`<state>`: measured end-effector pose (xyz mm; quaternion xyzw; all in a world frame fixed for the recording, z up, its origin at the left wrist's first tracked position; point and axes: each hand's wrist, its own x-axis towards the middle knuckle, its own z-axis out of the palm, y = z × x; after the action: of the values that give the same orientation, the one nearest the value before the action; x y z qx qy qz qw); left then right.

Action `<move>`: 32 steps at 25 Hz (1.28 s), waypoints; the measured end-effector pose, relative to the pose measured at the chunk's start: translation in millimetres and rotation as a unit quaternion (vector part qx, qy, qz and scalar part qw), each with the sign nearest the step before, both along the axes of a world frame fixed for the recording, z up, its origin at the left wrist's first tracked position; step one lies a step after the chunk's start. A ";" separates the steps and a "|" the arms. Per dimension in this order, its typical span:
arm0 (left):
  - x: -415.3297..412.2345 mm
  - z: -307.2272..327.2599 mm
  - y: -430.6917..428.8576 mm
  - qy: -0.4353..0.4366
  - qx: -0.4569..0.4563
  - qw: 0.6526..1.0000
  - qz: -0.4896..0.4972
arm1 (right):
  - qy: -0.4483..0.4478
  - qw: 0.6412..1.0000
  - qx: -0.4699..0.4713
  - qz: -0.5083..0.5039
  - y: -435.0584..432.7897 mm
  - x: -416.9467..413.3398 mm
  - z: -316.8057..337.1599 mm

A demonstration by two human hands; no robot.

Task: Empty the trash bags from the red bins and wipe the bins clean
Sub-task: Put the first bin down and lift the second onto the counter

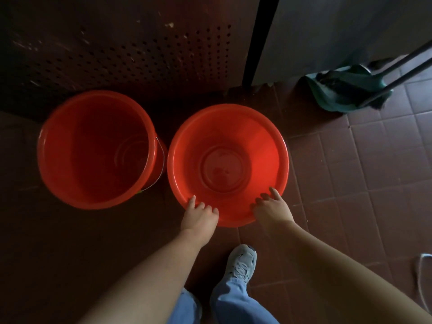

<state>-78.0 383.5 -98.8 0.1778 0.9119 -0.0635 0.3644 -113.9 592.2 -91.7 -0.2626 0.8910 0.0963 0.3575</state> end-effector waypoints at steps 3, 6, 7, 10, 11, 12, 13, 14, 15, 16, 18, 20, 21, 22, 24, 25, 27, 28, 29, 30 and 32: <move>-0.6 4.9 -4.7 0.020 0.030 0.999 -0.017 | 0.014 1.000 -0.018 0.009 2.0 -1.1 2.9; -5.8 25.4 -9.0 0.082 0.049 0.995 -0.024 | 0.063 0.997 -0.053 0.009 1.2 -3.5 27.2; -9.3 35.4 -10.7 0.098 0.055 0.993 -0.020 | 0.085 0.994 -0.071 0.005 1.1 -4.9 36.9; -19.4 68.0 -13.1 0.135 0.085 0.987 -0.026 | 0.115 0.989 -0.088 -0.011 0.3 -9.5 69.3; -22.0 79.5 -14.4 0.143 0.096 0.985 -0.028 | 0.113 0.990 -0.082 -0.009 -0.7 -12.1 80.9; -23.2 90.3 -16.2 0.150 0.104 0.983 -0.032 | 0.102 0.992 -0.069 -0.009 -1.1 -13.3 90.6; -22.8 99.0 -18.2 0.158 0.110 0.981 -0.035 | 0.094 0.994 -0.057 -0.005 -0.7 -13.0 97.9; -21.4 108.0 -20.3 0.154 0.118 0.980 -0.034 | 0.088 0.995 -0.053 -0.002 -0.8 -12.4 107.9; -19.0 120.1 -23.1 0.141 0.127 0.981 -0.035 | 0.084 0.995 -0.053 -0.003 -0.9 -10.5 122.4; -16.0 134.4 -25.6 0.127 0.130 0.983 -0.040 | 0.084 0.995 -0.056 -0.002 -1.2 -7.3 140.3; -11.5 172.4 -28.6 0.125 0.125 0.983 -0.053 | 0.100 0.993 -0.057 0.000 -2.4 0.5 181.0; -11.7 223.3 -32.5 0.128 0.115 0.983 -0.064 | 0.095 0.994 -0.047 -0.005 -6.0 3.8 235.6; -13.3 248.4 -33.0 0.127 0.110 0.983 -0.072 | 0.088 0.995 -0.042 -0.006 -7.9 4.2 261.9; -16.6 276.3 -34.3 0.127 0.110 0.983 -0.077 | 0.085 0.995 -0.042 -0.010 -10.5 3.5 290.6; -23.8 343.4 -42.2 0.143 0.115 0.980 -0.080 | 0.100 0.994 -0.046 -0.018 -18.3 1.6 358.7; -25.9 376.3 -47.6 0.156 0.117 0.977 -0.083 | 0.116 0.992 -0.044 -0.019 -23.4 1.5 391.7; -27.7 436.0 -59.8 0.181 0.122 0.972 -0.084 | 0.145 0.988 -0.040 -0.026 -34.9 0.9 452.8; -27.4 463.1 -67.2 0.192 0.121 0.970 -0.089 | 0.157 0.986 -0.037 -0.032 -41.8 2.6 481.0; -27.0 491.0 -75.8 0.207 0.121 0.966 -0.095 | 0.167 0.985 -0.034 -0.037 -49.8 4.0 509.7; -25.7 516.7 -84.1 0.222 0.120 0.962 -0.100 | 0.171 0.984 -0.033 -0.043 -58.4 5.7 535.5; -21.3 566.2 -103.9 0.259 0.120 0.953 -0.106 | 0.184 0.981 -0.041 -0.054 -78.6 12.0 586.3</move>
<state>-99.3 279.6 467.3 0.2933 0.9518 -0.0354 0.0830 -101.9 513.6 494.6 -0.2066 0.9576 0.0866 0.1811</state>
